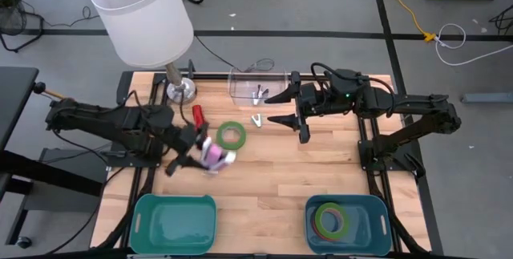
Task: Pick and place Stapler, Stapler remover, tape
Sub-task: Put the pink stapler into the green bin
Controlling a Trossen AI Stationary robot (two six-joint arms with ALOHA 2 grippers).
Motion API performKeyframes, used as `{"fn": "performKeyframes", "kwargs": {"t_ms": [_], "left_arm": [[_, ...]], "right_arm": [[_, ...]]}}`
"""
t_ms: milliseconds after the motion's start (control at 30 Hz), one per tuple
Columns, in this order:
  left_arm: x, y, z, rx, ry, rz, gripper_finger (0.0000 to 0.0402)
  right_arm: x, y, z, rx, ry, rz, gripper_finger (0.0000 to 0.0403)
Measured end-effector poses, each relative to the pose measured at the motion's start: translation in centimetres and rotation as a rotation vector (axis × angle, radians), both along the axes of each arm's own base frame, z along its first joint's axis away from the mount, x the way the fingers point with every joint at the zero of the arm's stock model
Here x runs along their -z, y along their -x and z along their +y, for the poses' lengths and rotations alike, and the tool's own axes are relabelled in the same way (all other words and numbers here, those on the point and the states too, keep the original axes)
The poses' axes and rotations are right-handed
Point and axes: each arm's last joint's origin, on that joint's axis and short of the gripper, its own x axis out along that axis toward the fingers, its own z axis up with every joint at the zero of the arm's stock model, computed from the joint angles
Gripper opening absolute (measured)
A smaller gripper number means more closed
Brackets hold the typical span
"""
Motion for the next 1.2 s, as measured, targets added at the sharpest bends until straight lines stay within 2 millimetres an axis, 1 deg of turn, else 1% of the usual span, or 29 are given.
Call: {"fn": "performKeyframes", "kwargs": {"t_ms": [167, 333, 600, 833, 1000, 1200], "left_arm": [[1.1, 1.0, -1.8, 0.165, 0.080, 0.182, 0.0174], [2.0, 2.1, -3.5, 0.258, 0.106, 0.345, 0.0174], [3.4, 4.6, -6.2, 0.366, 0.110, 0.609, 0.0174], [3.7, 6.2, -7.8, 0.381, 0.101, 0.718, 0.0174], [4.5, 6.3, -9.1, 0.359, 0.049, 0.748, 0.0174], [6.7, 5.3, -11.4, 0.352, -0.026, 0.859, 0.0174]], "right_arm": [[0.1, 0.0, 0.0, 0.000, -0.001, 0.007, 0.0215], [0.1, 0.0, 0.0, 0.000, -0.001, 0.009, 0.0211], [0.1, 0.0, 0.0, 0.001, -0.018, 0.014, 0.0211], [0.2, 0.0, 0.0, 0.001, -0.019, 0.018, 0.0211], [0.2, 0.0, 0.0, 0.002, -0.027, 0.020, 0.0211], [0.2, 0.0, 0.0, 0.002, -0.027, 0.021, 0.0211]]}}
